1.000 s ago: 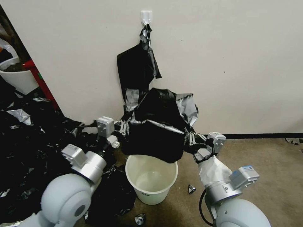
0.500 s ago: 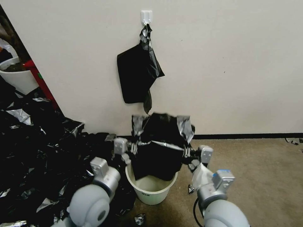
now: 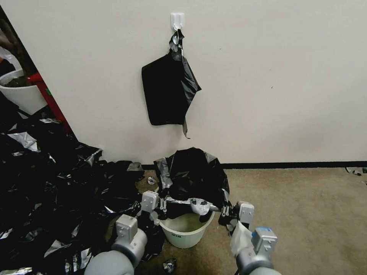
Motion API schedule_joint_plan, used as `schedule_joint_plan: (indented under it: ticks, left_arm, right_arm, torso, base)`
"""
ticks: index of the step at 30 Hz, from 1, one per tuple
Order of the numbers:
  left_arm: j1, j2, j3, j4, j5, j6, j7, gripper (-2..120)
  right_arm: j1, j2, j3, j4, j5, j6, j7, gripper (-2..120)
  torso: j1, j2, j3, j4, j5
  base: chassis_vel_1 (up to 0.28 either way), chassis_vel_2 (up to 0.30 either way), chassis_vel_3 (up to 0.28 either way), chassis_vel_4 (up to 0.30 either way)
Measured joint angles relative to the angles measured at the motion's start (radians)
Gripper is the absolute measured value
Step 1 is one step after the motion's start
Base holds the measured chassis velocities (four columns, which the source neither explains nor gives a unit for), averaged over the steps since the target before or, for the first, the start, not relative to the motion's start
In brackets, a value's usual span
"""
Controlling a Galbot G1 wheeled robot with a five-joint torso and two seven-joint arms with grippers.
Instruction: Place a trash bag onto the trash bin.
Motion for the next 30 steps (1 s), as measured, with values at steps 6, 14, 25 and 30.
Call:
schedule_joint_plan:
  ticks: [6,14,25,30]
  left_arm:
    - [0.020,0.046,-0.033,-0.072,-0.001,0.054,-0.013,0]
    - [0.026,0.073,-0.045,-0.084,-0.001,0.157,-0.027,0]
    - [0.051,0.091,0.005,-0.039,-0.058,0.169,-0.132,0]
    - [0.097,0.103,0.009,-0.057,-0.059,0.154,-0.188,0]
  right_arm:
    - [-0.014,-0.009,-0.003,0.040,0.004,0.000,-0.002,0]
    - [-0.023,-0.011,-0.008,0.019,0.012,-0.002,0.009,0]
    - [-0.029,0.004,-0.048,-0.075,0.040,-0.035,0.054,0]
    - [-0.039,-0.003,-0.056,-0.074,0.033,-0.059,0.055,0]
  torso:
    - [0.000,0.000,0.000,0.0000,0.0000]
    - [0.000,0.000,0.000,-0.0001,-0.0001]
    - [0.000,0.000,0.000,-0.0001,-0.0001]
    - [0.000,0.000,0.000,-0.0002,0.0000]
  base:
    - [0.000,0.000,0.000,0.000]
    - [0.000,0.000,0.000,0.000]
    - [0.000,0.000,0.000,0.000]
    - [0.000,0.000,0.000,0.000]
